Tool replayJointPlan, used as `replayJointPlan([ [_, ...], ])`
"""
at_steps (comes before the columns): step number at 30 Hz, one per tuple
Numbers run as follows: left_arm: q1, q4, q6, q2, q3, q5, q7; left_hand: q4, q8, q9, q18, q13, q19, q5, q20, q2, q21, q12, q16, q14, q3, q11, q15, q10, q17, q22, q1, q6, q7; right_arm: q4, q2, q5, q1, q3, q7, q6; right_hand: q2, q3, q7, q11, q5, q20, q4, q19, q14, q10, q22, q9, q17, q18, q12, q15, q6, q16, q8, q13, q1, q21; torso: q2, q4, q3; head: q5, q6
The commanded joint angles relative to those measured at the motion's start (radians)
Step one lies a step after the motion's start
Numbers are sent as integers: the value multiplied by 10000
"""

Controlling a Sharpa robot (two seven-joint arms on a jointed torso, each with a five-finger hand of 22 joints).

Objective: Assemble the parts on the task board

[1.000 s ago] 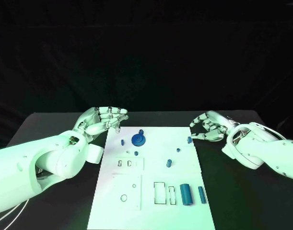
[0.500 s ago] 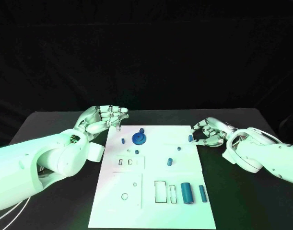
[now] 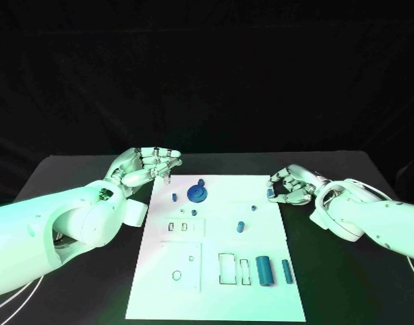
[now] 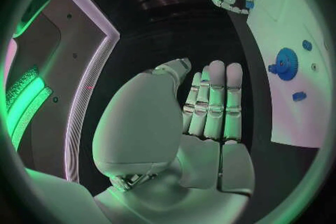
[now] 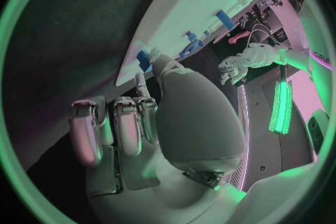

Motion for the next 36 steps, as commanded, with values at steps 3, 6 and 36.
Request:
replayJointPlan([
  [3, 7, 10, 177, -1, 5, -6, 23, -16, 64, 13, -8, 15, -47, -53, 11, -34, 67, 35, 52, -65, 53, -23, -1, -64, -17, 0, 53, -54, -5, -50, 66, -37, -35, 0, -22, 132, 194, 241, -90, -42, -36, -46, -35, 1066, 1064, 934, 2635, 27, 2633, -142, 116, -73, 293, 52, 150, 2520, 37, 44, -16, -6, -4, 9, -29],
  [6, 7, 10, 179, -9, 5, -7, 11, -16, 64, 13, -8, 15, -47, -53, 11, -34, 67, 35, 52, -65, 53, -23, -1, -64, -17, 0, 53, -54, -5, -75, 88, -33, -44, 0, -20, 168, 261, 407, -165, -107, -36, -116, -78, 1066, 1064, 958, 2635, 31, 2633, -142, 149, -151, 452, 52, 210, 2543, 77, 44, -18, -8, -6, 12, -34],
  [36, 7, -83, 154, -21, 2, -13, -24, -17, 61, 20, -7, 17, -63, -55, 13, -38, 76, 37, 60, -70, 75, -18, 3, -81, -25, 1, 31, -72, 2, 1199, 25, -385, 303, 40, -1340, -1466, 602, 1110, -482, -438, -41, -320, -211, 1066, 1064, 968, 2635, 132, 2633, -142, 155, -304, 1072, 52, 644, 2549, -157, 44, -107, -60, -31, 110, -84],
])
